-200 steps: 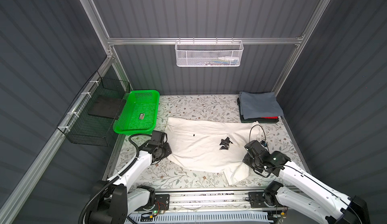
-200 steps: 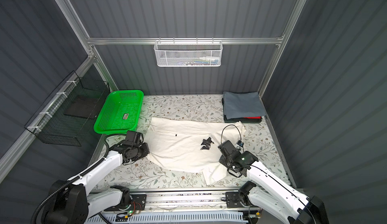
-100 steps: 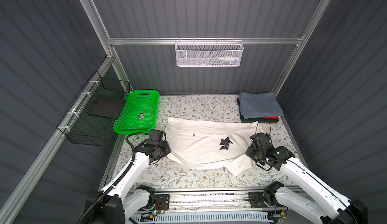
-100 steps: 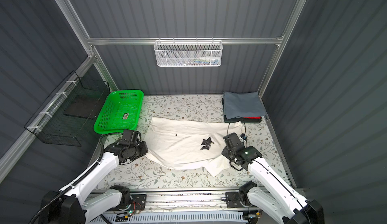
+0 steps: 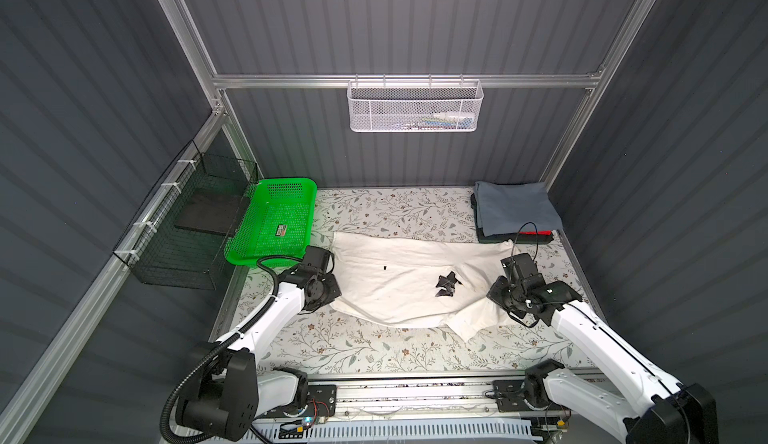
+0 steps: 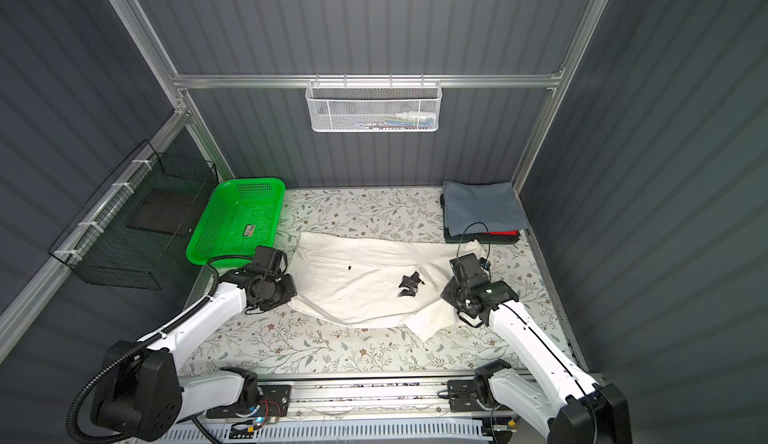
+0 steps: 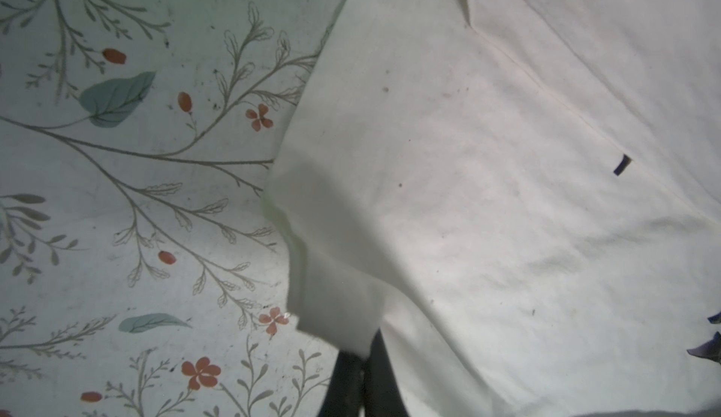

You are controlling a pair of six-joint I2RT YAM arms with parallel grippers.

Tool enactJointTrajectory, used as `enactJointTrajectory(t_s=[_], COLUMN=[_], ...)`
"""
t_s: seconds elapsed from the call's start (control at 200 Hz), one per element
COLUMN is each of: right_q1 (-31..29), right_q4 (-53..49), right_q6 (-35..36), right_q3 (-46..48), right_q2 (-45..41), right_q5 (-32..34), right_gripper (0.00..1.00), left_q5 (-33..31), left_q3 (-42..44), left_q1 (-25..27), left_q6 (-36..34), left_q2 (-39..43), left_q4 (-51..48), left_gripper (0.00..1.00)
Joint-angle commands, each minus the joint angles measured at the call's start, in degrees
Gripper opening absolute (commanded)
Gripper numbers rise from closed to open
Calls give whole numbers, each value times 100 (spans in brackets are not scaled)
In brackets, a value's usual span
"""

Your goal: Fold and stack the t-shirts

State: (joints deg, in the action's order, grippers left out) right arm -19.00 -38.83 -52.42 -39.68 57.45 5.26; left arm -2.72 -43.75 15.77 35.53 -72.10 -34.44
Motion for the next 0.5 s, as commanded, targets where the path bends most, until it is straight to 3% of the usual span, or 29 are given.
enactJointTrajectory(t_s=[0.0, 0.365, 0.495], right_q1=[105, 456, 585], right_q4=[134, 267, 498], right_q6=[184, 504, 487], right_q3=[-86, -391, -343], right_q2=[96, 412, 507], right_q5=[-89, -182, -507], right_gripper=[0, 0, 0], left_q5=[-102, -176, -131], left_q3=[-363, -754, -862], left_q1=[-13, -21, -21], left_q6=[-140, -377, -380], left_q2=[-142, -795, -938], left_q4=[-84, -237, -220], left_gripper=[0, 0, 0])
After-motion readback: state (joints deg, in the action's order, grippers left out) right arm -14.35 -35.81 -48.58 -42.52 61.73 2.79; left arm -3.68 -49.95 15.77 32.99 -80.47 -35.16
